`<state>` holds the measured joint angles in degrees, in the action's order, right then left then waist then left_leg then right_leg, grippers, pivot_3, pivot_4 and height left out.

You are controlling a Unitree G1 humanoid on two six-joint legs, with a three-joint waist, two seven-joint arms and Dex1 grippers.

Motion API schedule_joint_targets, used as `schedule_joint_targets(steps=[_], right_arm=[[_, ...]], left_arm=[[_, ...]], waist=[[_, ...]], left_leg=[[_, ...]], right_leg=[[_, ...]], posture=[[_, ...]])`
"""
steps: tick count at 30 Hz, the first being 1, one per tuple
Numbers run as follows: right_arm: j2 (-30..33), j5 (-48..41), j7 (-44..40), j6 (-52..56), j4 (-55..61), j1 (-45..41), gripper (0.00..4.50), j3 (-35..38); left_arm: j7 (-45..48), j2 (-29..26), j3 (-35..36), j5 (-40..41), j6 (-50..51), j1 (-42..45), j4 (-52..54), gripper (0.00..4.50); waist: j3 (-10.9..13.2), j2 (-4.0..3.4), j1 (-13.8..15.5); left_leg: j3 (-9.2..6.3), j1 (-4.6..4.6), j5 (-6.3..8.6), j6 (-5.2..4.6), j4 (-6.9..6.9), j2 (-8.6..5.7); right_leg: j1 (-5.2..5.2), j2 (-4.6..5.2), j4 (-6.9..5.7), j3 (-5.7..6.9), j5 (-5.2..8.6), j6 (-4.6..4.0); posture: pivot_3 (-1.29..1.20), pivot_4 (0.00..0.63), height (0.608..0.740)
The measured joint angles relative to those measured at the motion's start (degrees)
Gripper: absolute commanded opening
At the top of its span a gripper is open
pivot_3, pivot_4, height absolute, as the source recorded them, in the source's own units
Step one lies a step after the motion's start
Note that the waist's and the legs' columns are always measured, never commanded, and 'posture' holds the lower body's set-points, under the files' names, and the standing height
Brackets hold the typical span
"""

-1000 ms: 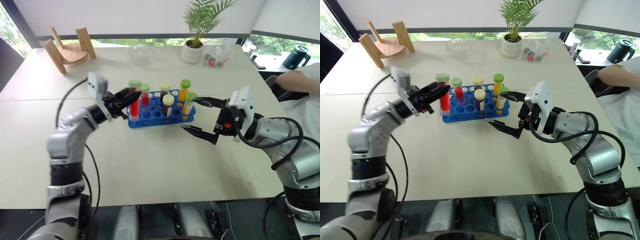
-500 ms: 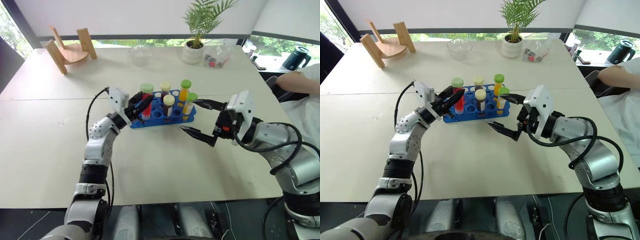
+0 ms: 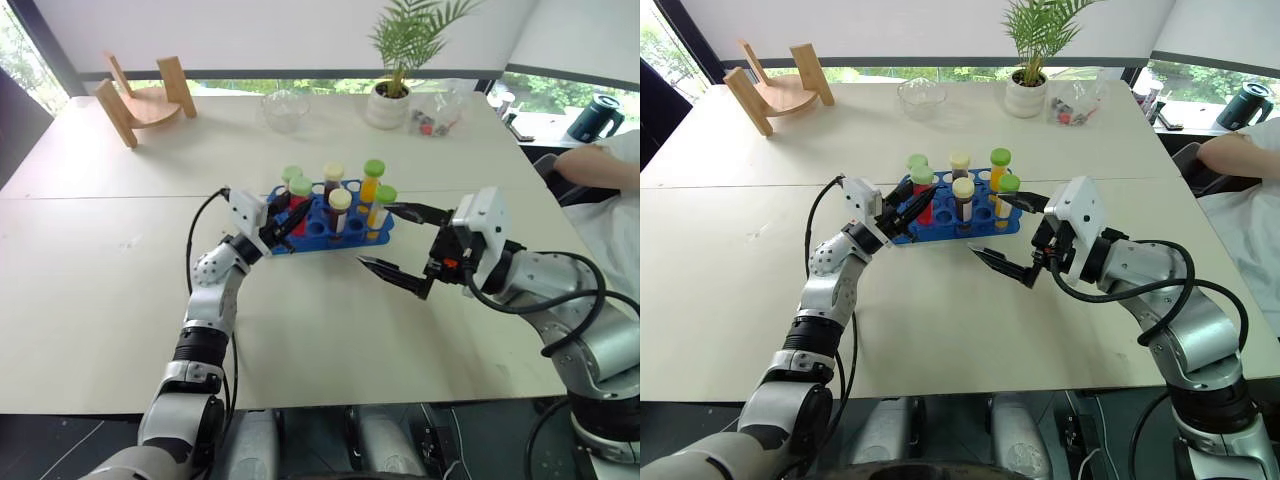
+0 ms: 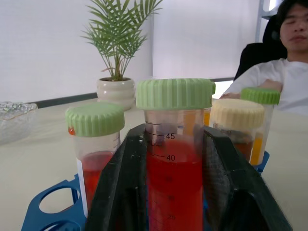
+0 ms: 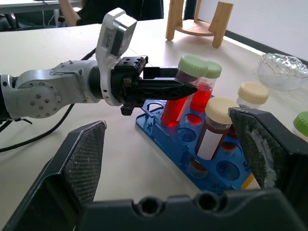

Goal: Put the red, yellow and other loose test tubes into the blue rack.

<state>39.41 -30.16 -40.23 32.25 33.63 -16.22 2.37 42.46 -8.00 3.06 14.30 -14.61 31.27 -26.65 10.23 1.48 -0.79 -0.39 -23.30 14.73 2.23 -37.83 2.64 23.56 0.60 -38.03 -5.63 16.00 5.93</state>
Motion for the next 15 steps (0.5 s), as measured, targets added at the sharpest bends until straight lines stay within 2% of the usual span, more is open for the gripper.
schedule_joint_targets(steps=[3, 6, 9, 11, 15], right_arm=[[0.0, -0.2, 0.3, 0.1, 0.1, 0.1, 4.5, 0.1], [0.3, -0.5, 0.2, 0.5, 0.4, 1.3, 4.5, 0.5], [1.5, -0.7, -0.5, 1.2, 0.0, 2.2, 4.5, 1.2], [2.6, -1.6, -1.2, 2.0, -0.6, 2.5, 4.5, 2.7], [5.2, -3.8, -3.1, 4.1, -2.8, 2.8, 4.5, 6.5]], left_arm=[[0.4, -0.4, -0.3, -0.1, 0.0, -0.5, -0.3, 4.38], [2.0, -4.4, -1.6, -0.1, 3.3, -4.0, 4.6, 4.45], [3.4, -12.6, -1.6, 1.7, 15.3, -8.4, 15.5, 4.45], [4.9, -19.6, -0.3, 5.8, 25.0, -11.4, 25.0, 4.45], [7.3, -31.9, 7.3, 16.2, 41.7, -17.9, 39.9, 4.45]], waist=[[0.0, 0.0, 0.0], [0.0, 0.0, -0.5], [0.0, -0.02, -0.6], [0.0, -0.01, -0.6], [0.0, -0.04, -0.6]], left_leg=[[-0.01, 0.0, 0.01, -0.02, 0.01, 0.01], [-0.01, 0.03, 0.08, -0.13, 0.04, 0.05], [-0.02, 0.02, 0.08, -0.13, 0.13, 0.09], [0.0, 0.01, 0.08, -0.12, 0.14, 0.09], [0.03, 0.03, 0.08, -0.12, 0.15, 0.09]], right_leg=[[0.0, -0.01, 0.0, 0.0, 0.0, 0.0], [0.02, -0.05, -0.01, 0.0, 0.01, -0.01], [0.09, -0.06, -0.05, 0.01, 0.01, -0.02], [0.09, -0.04, -0.02, 0.01, 0.02, -0.03], [0.05, 0.03, 0.06, 0.02, 0.06, -0.09]], posture=[[0.0, 0.15, 0.74], [0.0, 0.15, 0.74], [0.0, 0.15, 0.74], [0.0, 0.15, 0.74], [0.0, 0.15, 0.74]])
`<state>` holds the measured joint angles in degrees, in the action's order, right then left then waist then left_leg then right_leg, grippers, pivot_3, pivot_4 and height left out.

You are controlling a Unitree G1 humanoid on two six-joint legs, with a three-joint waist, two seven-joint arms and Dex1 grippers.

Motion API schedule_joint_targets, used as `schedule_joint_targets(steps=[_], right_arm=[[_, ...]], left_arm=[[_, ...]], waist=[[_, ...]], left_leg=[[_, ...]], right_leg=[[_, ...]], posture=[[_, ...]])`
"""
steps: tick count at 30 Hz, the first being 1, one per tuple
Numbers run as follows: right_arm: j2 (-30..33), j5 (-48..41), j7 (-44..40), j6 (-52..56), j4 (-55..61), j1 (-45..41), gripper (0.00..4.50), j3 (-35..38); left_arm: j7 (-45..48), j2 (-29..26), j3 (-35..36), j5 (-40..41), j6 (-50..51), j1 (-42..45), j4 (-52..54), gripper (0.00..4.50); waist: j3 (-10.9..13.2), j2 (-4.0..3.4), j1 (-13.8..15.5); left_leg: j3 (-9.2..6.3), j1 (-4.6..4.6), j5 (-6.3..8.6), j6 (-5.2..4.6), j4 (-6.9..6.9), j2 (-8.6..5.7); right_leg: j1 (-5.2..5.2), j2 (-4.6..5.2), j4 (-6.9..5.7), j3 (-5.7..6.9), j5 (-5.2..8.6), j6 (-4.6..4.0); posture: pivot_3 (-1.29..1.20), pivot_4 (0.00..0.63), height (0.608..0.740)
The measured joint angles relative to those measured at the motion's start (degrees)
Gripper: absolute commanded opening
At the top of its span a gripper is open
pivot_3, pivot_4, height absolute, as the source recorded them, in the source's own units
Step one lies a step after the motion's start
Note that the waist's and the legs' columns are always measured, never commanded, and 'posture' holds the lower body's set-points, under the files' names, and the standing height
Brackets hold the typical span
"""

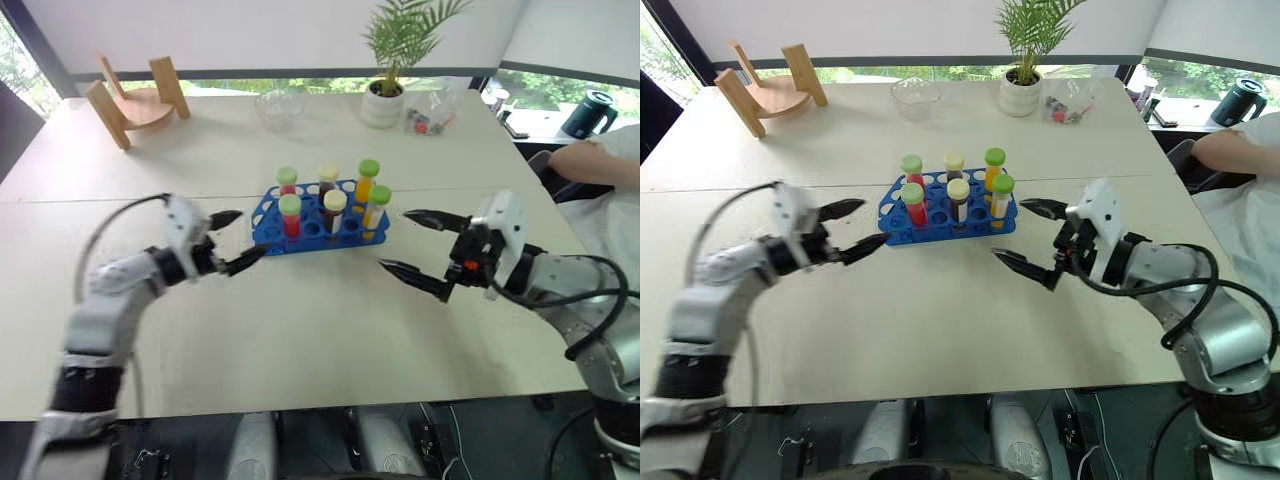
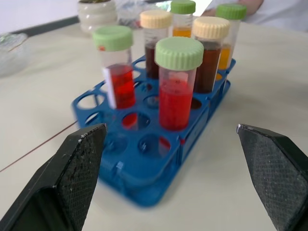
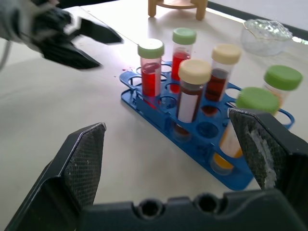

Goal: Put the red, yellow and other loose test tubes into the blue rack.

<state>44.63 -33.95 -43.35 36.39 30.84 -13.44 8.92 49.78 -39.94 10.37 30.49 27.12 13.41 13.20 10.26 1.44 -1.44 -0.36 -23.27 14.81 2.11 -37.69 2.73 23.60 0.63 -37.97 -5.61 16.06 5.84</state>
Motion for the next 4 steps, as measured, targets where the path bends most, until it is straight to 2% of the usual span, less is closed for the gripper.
schedule_joint_targets(steps=[4], right_arm=[[2.6, -1.4, -2.7, 1.6, -1.7, 0.8, 4.5, 2.2]], left_arm=[[1.5, -7.1, 6.7, 8.4, 10.4, -7.3, 8.9, 4.45]], waist=[[0.0, 0.0, 0.3]], left_leg=[[0.01, 0.0, 0.0, 0.0, 0.0, 0.0]], right_leg=[[-0.01, 0.02, 0.03, 0.0, 0.08, -0.14]], posture=[[0.0, 0.15, 0.74]])
